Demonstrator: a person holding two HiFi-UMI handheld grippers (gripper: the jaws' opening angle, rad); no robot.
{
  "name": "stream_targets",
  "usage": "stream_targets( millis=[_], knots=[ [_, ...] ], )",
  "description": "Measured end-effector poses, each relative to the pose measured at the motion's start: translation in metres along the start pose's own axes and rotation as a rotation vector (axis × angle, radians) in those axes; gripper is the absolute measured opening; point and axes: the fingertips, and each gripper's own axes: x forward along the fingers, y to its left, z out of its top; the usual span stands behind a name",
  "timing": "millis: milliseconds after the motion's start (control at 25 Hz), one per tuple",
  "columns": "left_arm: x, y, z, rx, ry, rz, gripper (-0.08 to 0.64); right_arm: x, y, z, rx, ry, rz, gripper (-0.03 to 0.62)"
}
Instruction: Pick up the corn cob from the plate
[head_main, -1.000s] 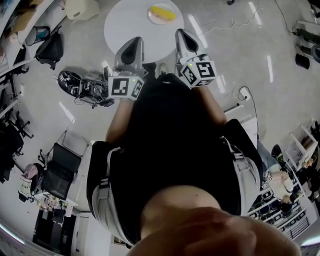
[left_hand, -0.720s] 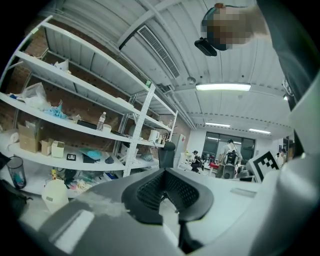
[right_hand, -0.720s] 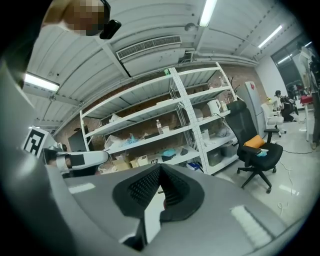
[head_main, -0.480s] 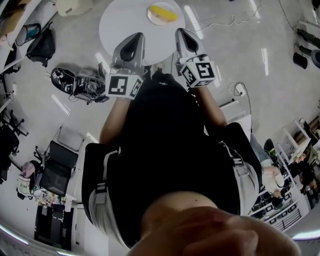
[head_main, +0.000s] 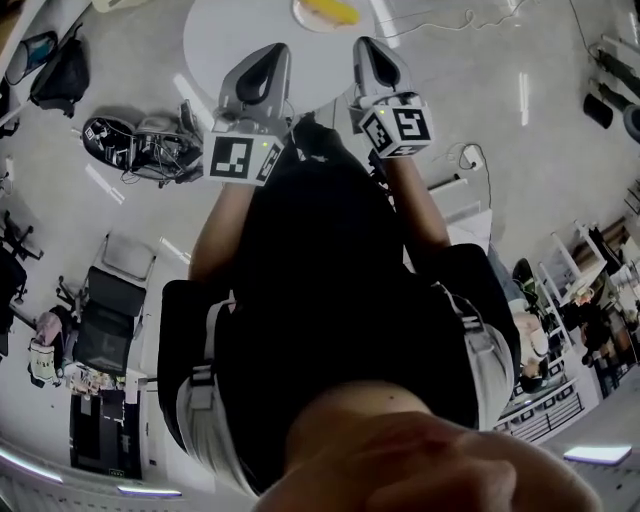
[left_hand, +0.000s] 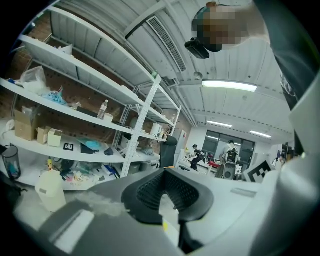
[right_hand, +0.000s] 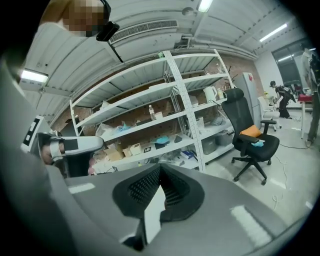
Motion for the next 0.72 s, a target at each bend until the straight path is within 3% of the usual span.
stream_targets(
  millis=[720],
  knots=[
    [0.03,0.027,-0.027,-0.075,0.041,-0.008,0.002,0.057,-0.031,-0.065,0.009,0.153,-0.035,0.006]
  ],
)
